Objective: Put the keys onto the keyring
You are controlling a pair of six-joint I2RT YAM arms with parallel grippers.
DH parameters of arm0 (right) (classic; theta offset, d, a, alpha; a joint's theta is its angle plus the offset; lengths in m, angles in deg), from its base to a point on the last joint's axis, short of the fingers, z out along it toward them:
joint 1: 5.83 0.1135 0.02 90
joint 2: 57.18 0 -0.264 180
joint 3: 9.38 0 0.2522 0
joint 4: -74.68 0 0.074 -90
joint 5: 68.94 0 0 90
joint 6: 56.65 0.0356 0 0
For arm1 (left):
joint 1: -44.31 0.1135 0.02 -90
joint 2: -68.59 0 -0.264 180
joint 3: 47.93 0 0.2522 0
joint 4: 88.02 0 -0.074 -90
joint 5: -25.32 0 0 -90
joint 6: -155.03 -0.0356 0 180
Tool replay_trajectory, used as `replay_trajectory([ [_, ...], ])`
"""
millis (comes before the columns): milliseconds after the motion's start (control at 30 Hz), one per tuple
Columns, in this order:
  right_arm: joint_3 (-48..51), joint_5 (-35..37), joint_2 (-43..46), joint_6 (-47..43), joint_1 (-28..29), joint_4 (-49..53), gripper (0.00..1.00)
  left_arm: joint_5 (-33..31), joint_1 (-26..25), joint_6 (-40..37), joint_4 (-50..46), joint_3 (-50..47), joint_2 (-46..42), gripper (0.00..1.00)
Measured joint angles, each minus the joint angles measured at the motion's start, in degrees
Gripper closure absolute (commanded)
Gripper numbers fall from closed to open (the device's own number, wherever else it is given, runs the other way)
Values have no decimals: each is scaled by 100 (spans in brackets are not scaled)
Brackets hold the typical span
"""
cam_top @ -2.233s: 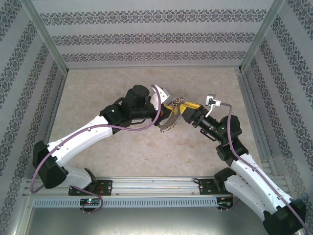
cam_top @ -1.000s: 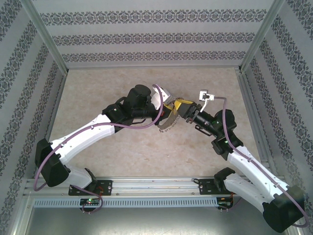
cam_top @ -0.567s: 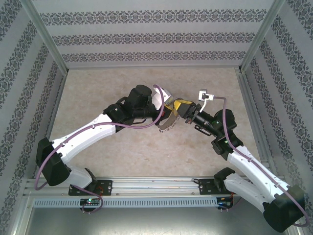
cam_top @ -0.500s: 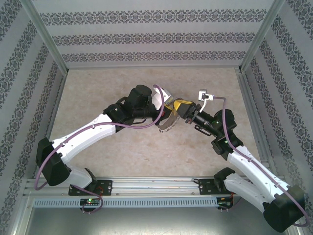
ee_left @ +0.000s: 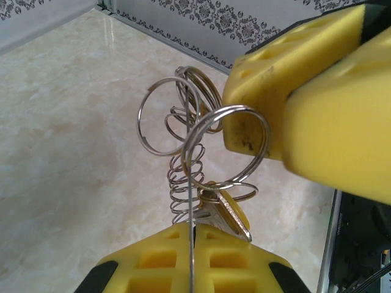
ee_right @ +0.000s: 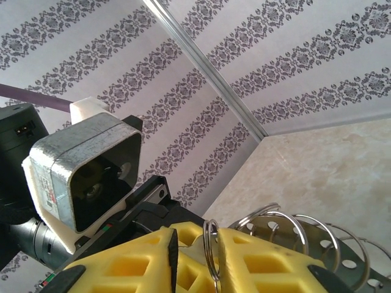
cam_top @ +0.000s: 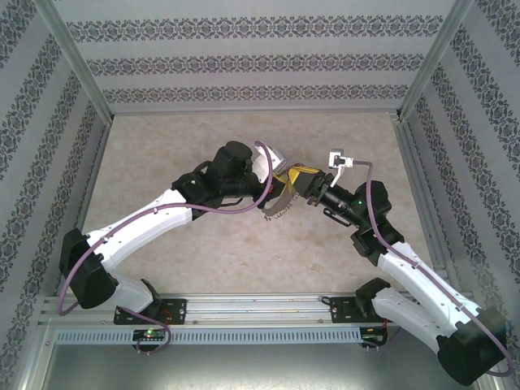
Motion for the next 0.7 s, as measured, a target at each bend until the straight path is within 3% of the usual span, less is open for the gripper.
replay_trajectory([
  [333, 0, 61, 7, -122, -98, 162, 100, 0, 0, 0, 2, -15, -2, 100],
  [700, -168, -133, 22, -691, -205, 625, 100, -7, 0, -68, 20, -116, -37, 100],
])
